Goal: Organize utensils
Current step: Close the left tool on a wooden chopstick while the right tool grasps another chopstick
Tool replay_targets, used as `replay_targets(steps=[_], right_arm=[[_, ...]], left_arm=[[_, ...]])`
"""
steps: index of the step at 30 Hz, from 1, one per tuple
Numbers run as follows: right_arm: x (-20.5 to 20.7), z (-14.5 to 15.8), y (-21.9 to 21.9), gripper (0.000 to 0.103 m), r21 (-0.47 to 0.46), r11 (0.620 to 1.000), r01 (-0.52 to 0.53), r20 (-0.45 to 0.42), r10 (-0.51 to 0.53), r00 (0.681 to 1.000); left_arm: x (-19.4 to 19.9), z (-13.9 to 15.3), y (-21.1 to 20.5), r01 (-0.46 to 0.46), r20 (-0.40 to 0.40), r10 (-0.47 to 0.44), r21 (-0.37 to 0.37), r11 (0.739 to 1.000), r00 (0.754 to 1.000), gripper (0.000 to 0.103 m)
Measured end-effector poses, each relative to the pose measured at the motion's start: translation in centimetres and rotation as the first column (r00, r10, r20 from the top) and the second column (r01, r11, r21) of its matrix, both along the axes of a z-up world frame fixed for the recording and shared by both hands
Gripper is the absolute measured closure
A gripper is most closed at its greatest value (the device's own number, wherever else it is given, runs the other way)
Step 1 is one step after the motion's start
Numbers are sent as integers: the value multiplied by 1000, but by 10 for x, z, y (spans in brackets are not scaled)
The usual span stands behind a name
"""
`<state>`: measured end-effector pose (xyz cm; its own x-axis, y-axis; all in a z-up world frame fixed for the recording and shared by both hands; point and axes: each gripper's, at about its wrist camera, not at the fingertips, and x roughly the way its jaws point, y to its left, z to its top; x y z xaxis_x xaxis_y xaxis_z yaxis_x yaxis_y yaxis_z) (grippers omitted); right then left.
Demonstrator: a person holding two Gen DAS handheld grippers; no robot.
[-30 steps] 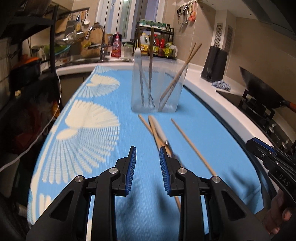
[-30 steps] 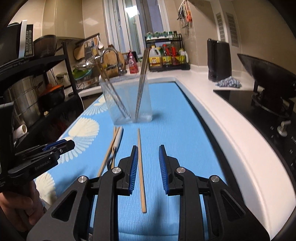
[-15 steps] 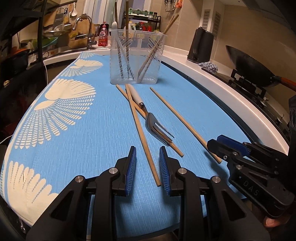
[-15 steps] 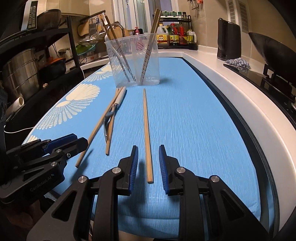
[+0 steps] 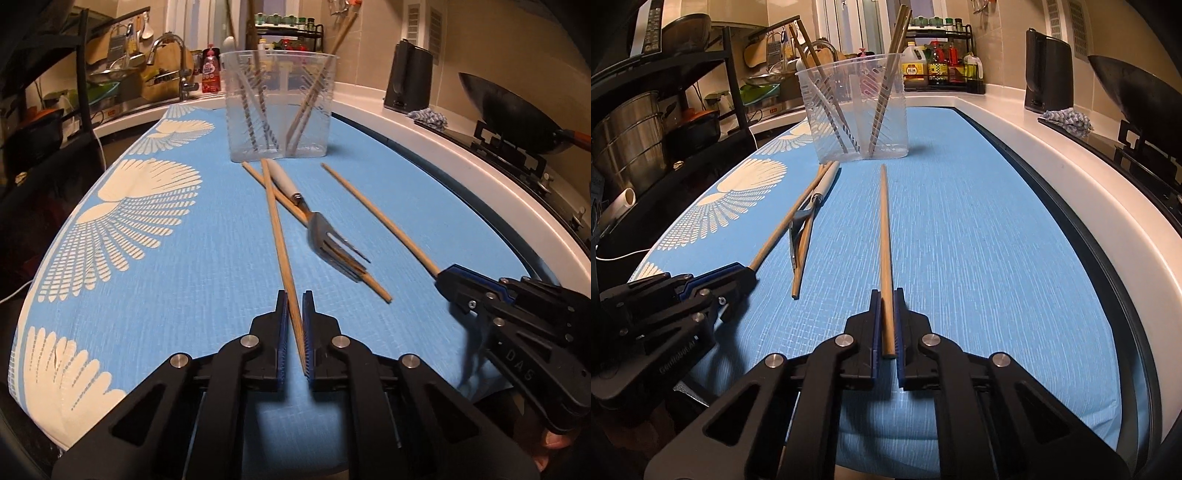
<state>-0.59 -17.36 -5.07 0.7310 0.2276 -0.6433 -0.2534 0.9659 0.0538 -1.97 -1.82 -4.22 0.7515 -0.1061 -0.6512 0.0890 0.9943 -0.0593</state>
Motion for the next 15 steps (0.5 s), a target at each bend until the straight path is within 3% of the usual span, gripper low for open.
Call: replay_targets(steps=[8, 15], right_arm=[[2, 1, -9, 96, 7, 998, 55, 7, -55, 998], [4, 0, -10, 95, 10, 998, 65, -1, -65, 998]], left_arm=[[-4, 2, 33, -105, 1, 105, -11, 994, 994, 97], [-6, 0, 35, -101, 11, 101, -4, 995, 995, 96]])
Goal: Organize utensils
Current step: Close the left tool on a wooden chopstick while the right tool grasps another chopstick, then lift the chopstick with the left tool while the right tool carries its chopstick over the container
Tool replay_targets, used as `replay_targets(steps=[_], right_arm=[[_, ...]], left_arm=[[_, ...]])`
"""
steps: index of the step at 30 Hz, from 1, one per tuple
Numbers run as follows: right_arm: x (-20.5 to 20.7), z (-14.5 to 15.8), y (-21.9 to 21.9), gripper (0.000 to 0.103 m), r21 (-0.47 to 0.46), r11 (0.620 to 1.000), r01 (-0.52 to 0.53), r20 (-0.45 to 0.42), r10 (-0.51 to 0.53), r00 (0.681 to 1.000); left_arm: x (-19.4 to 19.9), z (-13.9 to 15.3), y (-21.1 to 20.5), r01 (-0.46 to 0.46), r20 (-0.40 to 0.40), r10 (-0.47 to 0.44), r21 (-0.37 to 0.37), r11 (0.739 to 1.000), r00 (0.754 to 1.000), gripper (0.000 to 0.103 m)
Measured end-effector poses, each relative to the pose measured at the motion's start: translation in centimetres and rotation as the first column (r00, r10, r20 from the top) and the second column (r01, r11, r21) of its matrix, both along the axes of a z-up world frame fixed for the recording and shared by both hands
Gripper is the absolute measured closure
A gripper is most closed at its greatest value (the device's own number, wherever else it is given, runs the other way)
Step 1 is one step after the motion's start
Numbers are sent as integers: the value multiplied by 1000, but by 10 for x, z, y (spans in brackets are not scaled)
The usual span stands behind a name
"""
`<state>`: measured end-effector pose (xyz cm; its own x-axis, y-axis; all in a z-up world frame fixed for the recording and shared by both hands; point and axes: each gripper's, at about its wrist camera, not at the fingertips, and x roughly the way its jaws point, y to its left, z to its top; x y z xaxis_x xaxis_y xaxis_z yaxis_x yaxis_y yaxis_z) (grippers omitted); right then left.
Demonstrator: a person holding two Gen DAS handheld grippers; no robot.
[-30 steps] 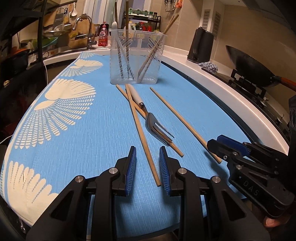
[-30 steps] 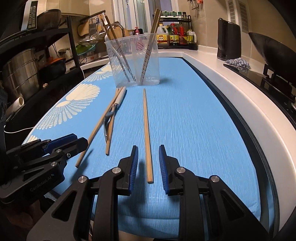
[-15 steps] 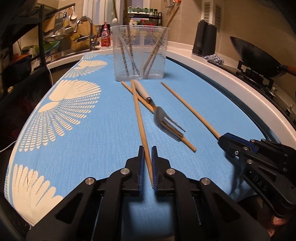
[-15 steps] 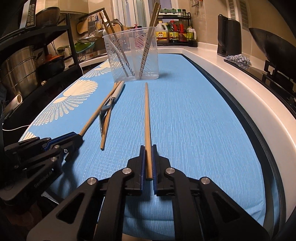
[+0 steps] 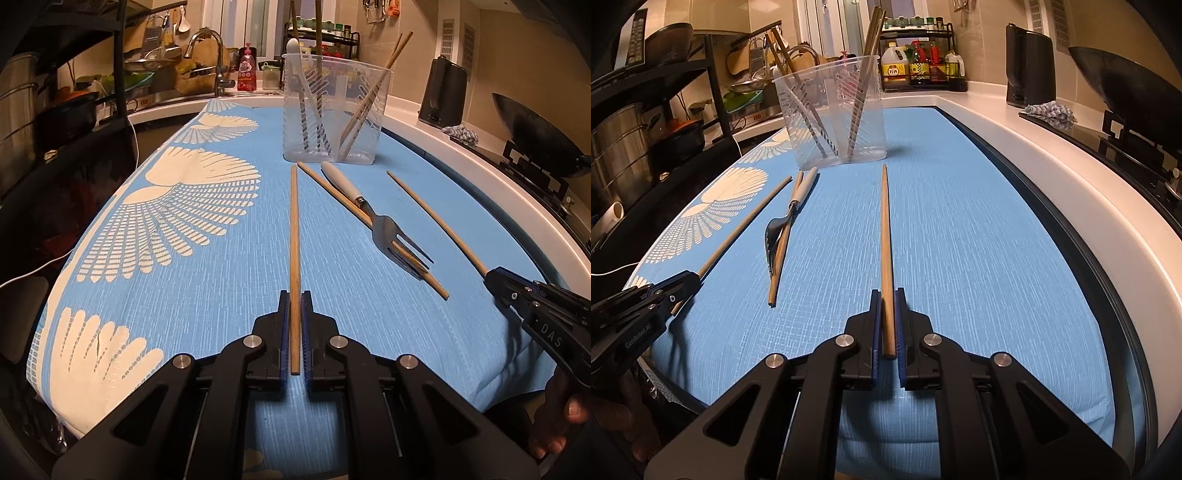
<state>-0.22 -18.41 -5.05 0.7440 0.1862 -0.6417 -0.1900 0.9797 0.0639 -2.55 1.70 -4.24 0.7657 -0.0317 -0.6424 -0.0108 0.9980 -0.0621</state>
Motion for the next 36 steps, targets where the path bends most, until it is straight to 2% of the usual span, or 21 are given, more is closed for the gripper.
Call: replay_targets(steps=[36], right_arm=[[9, -1, -3, 96, -16, 1000, 10, 8, -10, 1000]], left_arm=[[-2, -2, -5, -8, 30, 7, 34, 999, 1000, 97]])
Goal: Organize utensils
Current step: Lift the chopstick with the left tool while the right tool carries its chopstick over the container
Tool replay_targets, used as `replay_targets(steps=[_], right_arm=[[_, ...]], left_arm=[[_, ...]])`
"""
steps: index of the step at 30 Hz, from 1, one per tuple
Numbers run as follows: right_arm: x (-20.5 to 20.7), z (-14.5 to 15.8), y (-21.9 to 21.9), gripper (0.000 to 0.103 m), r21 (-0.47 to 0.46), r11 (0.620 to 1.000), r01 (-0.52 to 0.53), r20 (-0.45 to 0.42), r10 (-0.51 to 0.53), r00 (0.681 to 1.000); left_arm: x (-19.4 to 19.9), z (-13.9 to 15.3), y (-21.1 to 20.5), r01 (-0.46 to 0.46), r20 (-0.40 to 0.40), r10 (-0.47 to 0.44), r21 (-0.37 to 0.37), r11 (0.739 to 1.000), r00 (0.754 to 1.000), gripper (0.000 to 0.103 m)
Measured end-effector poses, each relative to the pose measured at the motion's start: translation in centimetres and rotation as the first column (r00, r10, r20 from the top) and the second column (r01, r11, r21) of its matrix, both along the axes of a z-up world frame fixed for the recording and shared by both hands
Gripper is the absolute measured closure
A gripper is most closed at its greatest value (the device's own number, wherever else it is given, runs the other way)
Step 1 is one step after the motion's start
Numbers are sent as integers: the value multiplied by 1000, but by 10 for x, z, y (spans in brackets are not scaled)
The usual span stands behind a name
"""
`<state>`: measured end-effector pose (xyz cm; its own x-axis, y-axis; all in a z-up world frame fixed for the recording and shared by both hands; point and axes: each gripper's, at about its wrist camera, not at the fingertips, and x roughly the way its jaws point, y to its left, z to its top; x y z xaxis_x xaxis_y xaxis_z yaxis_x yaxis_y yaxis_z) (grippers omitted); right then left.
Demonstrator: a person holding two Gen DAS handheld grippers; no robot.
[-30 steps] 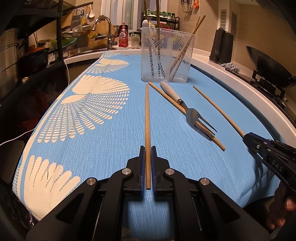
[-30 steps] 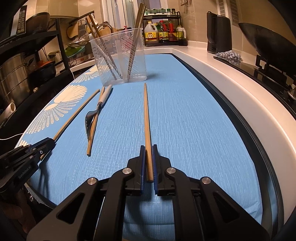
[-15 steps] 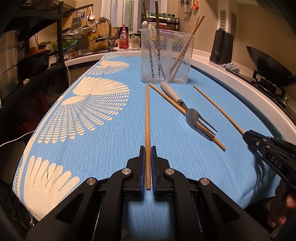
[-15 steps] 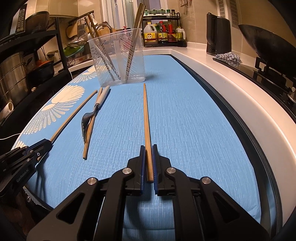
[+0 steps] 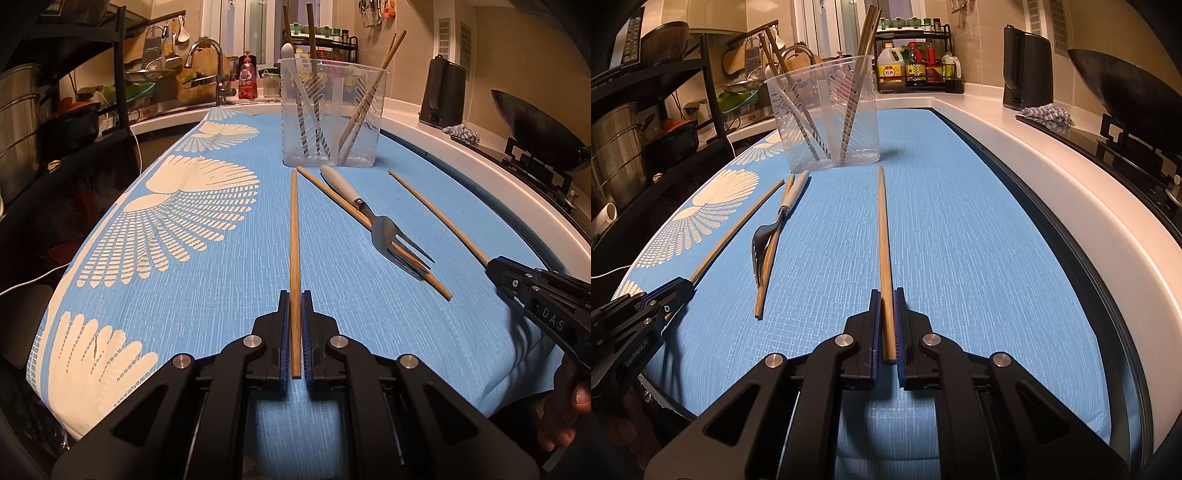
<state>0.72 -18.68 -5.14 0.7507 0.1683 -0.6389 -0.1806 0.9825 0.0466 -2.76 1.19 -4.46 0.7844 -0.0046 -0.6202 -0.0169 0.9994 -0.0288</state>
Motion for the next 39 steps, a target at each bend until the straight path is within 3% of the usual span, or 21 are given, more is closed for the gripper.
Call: replay_targets(steps=[10, 19, 34, 39], right_arm=[[-6, 17, 1, 97, -4, 1000, -6, 15, 6, 1000], [-22, 56, -1, 97, -10, 1000, -16, 80, 17, 997], [-28, 133, -3, 97, 4, 999, -47, 215, 45, 976], [-17, 156, -1, 97, 29, 997, -67, 242, 58, 968]], left_arm=[[-2, 7, 0, 7, 8, -7, -18, 1000, 1000, 97], [-14, 33, 2, 10, 98, -9, -11, 1000, 995, 97], [-25, 98, -1, 55, 279, -61, 29, 998, 958, 97], [-11, 131, 6, 85, 304, -82, 4, 996, 949, 97]])
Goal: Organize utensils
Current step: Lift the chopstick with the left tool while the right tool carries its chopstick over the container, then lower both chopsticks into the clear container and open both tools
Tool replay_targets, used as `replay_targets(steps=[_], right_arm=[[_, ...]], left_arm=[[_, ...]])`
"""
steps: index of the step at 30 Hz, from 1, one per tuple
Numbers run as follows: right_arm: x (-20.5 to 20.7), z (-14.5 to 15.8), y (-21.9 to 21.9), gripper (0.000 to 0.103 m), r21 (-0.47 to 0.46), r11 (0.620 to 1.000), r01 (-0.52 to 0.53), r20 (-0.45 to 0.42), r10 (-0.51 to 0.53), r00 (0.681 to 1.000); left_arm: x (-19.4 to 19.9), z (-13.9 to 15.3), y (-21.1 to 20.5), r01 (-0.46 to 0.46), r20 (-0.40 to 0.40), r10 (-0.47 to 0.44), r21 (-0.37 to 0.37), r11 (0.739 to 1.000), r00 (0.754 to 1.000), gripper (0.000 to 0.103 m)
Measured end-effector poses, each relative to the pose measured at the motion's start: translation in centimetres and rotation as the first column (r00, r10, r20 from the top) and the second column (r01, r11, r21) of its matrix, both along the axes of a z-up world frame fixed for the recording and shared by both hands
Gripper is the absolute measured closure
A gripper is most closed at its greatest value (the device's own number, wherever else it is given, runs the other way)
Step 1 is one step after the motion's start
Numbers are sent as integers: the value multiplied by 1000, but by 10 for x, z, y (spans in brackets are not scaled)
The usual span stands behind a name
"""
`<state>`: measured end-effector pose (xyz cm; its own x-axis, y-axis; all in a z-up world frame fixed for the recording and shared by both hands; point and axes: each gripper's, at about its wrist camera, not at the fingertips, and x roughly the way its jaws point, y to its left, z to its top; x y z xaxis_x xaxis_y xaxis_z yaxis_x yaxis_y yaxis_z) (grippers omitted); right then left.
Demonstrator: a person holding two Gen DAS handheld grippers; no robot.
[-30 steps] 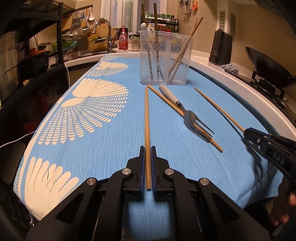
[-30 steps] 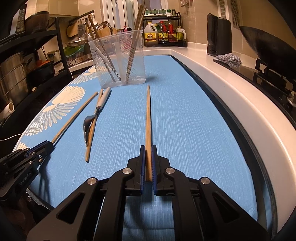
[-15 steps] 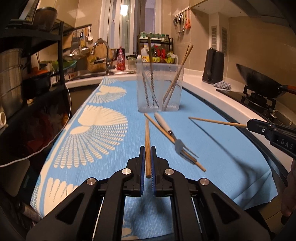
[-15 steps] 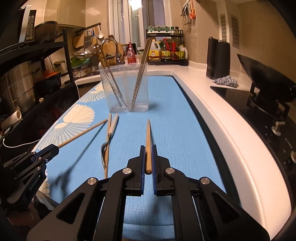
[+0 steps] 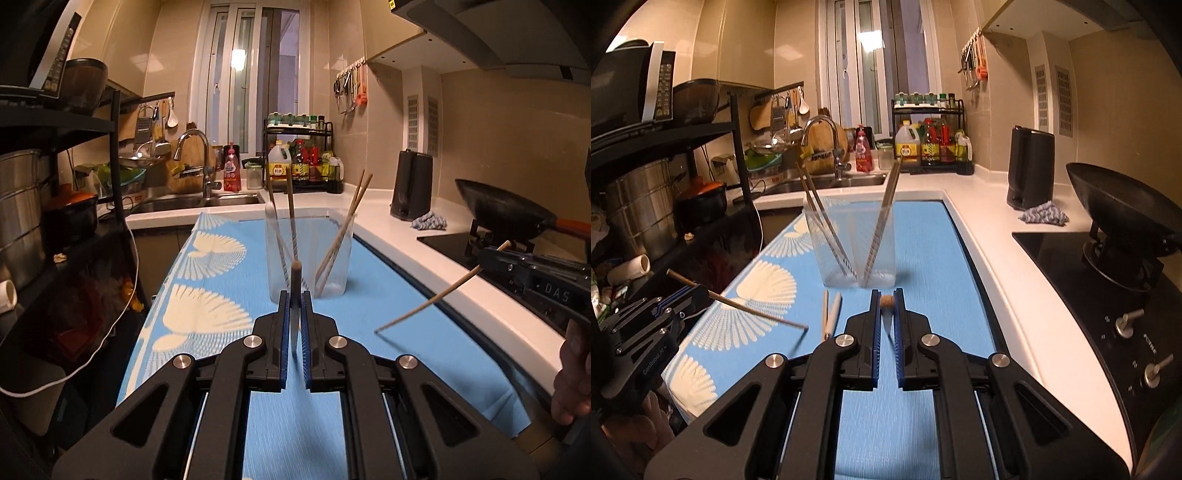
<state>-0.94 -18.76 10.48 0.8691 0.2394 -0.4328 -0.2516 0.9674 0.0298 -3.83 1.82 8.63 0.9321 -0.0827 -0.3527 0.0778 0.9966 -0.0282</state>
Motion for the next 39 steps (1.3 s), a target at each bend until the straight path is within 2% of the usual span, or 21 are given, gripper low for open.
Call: replay_targets(steps=[7, 17, 23, 30, 34, 39], right_arm=[[28, 30, 7, 97, 32, 998, -46, -16, 47, 999], [64, 79, 17, 97, 66, 991, -119, -30, 121, 992], [88, 120, 25, 97, 79, 984, -160, 7, 160, 987], [120, 166, 36, 97, 77, 982, -172, 79, 166, 983], [145, 169, 39, 97, 71, 987, -147, 91, 140, 986], [171, 149, 43, 97, 63, 991, -117, 81, 112, 990]], left_arm=[[34, 37, 12, 48, -41, -50, -63, 997, 998, 97], [73, 83, 14, 93, -92, -100, -81, 992, 991, 97], [100, 122, 14, 122, -76, -131, -112, 986, 989, 97], [141, 174, 4, 143, 0, -143, -95, 985, 990, 97], [170, 187, -2, 137, 25, -136, -74, 988, 990, 97], [211, 167, -5, 105, -22, -106, -30, 994, 994, 97]])
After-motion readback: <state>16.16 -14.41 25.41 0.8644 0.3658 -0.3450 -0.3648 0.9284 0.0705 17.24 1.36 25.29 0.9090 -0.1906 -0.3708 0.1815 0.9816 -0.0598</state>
